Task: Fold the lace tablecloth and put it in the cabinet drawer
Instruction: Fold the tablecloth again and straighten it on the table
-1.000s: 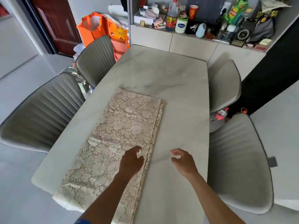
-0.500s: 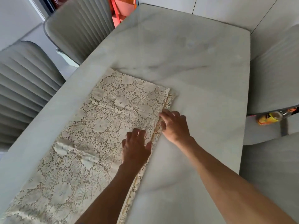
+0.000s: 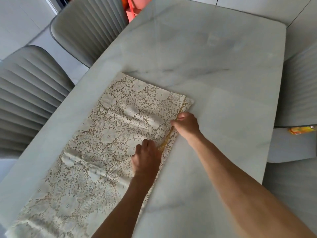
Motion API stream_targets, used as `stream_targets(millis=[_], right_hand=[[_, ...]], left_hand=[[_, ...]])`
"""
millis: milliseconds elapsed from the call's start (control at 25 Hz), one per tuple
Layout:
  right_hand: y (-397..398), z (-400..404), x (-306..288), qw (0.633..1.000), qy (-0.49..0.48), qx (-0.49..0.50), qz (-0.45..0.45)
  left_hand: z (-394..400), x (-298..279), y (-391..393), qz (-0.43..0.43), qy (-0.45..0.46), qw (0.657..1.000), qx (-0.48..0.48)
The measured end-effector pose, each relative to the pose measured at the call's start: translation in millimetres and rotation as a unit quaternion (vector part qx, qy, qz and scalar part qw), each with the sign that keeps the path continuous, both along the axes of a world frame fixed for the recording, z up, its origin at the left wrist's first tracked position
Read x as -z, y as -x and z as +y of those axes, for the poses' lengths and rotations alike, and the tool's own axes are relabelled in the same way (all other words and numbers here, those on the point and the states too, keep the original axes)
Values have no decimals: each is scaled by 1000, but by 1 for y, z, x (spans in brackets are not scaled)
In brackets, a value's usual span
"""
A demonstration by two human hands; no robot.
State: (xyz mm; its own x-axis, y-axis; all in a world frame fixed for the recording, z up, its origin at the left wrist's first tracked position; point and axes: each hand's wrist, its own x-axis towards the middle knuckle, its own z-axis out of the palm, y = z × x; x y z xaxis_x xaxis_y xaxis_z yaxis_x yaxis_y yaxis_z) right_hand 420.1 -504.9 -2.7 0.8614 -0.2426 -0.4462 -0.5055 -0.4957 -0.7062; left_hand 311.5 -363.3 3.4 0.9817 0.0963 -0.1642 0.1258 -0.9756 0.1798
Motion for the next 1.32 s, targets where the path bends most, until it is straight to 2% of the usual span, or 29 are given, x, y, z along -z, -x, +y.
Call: stream_targets(millis=[120, 280, 520, 800, 1000, 1240, 1320], right_hand=[[-5, 2, -8, 998, -40, 31, 23], [-5, 7, -15, 992, -78, 83, 62], [3, 31, -14, 947, -224, 184, 139], [-3, 34, -13, 944, -214, 245, 64], [4, 28, -14, 947, -224, 211, 91], [10, 24, -17, 928, -272, 255, 19], [11, 19, -13, 945, -221, 239, -36]], left_hand=[[1, 1, 5, -15, 37, 999, -21], [-1, 2, 9, 11, 44, 999, 8], [11, 5, 12, 27, 33, 998, 40], [17, 5, 12, 15, 92, 995, 28], [25, 2, 14, -39, 168, 985, 9], [22, -2, 30, -31, 162, 985, 49], [17, 0, 35, -21, 135, 988, 68]])
